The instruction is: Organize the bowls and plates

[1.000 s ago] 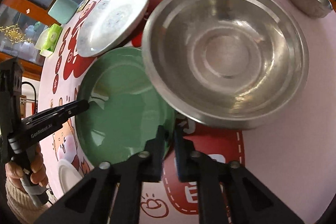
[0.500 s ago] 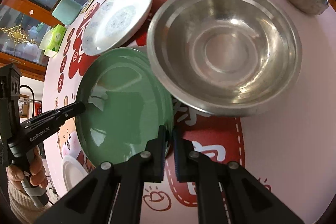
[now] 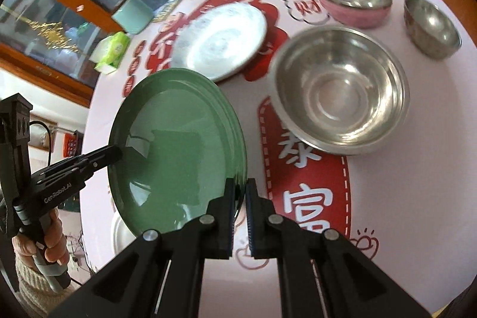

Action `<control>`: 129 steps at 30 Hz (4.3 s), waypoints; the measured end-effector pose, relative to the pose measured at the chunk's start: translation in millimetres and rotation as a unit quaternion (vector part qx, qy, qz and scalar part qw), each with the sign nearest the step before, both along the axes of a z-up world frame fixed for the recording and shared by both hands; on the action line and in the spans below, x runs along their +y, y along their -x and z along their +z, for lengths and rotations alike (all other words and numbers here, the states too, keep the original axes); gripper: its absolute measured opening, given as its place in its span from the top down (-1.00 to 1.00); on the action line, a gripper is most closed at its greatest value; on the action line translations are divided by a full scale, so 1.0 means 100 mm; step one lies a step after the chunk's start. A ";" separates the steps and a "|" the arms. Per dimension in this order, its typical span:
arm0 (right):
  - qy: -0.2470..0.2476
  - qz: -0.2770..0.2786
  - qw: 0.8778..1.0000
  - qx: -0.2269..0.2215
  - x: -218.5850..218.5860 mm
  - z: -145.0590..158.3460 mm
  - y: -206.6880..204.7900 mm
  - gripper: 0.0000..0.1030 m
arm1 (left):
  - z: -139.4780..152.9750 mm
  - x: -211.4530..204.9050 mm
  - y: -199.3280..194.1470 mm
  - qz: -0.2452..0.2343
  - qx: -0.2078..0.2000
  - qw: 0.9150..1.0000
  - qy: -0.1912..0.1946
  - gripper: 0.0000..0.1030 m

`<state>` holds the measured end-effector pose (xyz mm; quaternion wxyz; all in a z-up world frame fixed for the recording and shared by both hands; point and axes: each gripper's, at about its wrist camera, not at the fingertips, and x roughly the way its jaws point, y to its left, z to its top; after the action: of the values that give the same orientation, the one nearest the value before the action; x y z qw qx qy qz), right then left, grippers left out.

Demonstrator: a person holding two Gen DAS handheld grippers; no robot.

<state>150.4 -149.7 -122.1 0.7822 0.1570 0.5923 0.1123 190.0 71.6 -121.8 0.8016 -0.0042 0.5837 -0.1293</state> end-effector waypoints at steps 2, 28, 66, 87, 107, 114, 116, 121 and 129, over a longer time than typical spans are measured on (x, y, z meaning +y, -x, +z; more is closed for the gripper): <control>0.000 0.015 1.000 -0.008 0.09 0.10 0.06 0.87 | 0.09 0.08 0.10 0.008 -0.006 1.000 0.001 0.84; 0.013 0.235 0.967 0.094 1.54 -0.77 0.93 0.87 | -0.80 1.46 2.00 0.176 0.098 0.978 -0.045 0.82; 0.062 0.233 0.966 0.097 1.61 -0.86 0.84 0.85 | -0.96 1.34 1.75 0.128 0.112 0.983 -0.068 0.49; 0.062 0.264 0.961 0.053 1.65 -0.49 0.89 0.36 | -0.40 1.10 1.74 0.137 0.059 0.984 -0.102 -0.41; 0.008 0.210 0.978 -0.016 0.98 0.44 0.42 0.35 | 1.04 0.61 1.08 0.109 -0.077 0.991 0.033 -0.68; 0.039 0.151 0.984 -0.084 0.50 1.05 -0.22 0.35 | 1.50 0.34 0.54 0.082 -0.132 0.988 0.019 -0.69; 0.052 0.132 0.985 -0.099 0.40 1.16 -0.42 0.34 | 1.56 0.26 0.36 0.076 -0.144 0.987 0.012 -0.69; 0.064 0.082 0.989 -0.107 0.12 1.29 -1.14 0.34 | 1.51 0.08 -0.33 0.072 -0.147 0.987 0.001 -0.70; 0.062 0.051 0.995 -0.066 -0.03 0.78 -2.10 0.34 | 0.84 -0.08 -1.39 0.082 -0.090 0.993 -0.005 -0.70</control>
<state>359.9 -152.3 -44.0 0.8213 0.0701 0.5523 0.1247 328.6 63.3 -37.7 0.8587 -0.0360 0.5077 -0.0599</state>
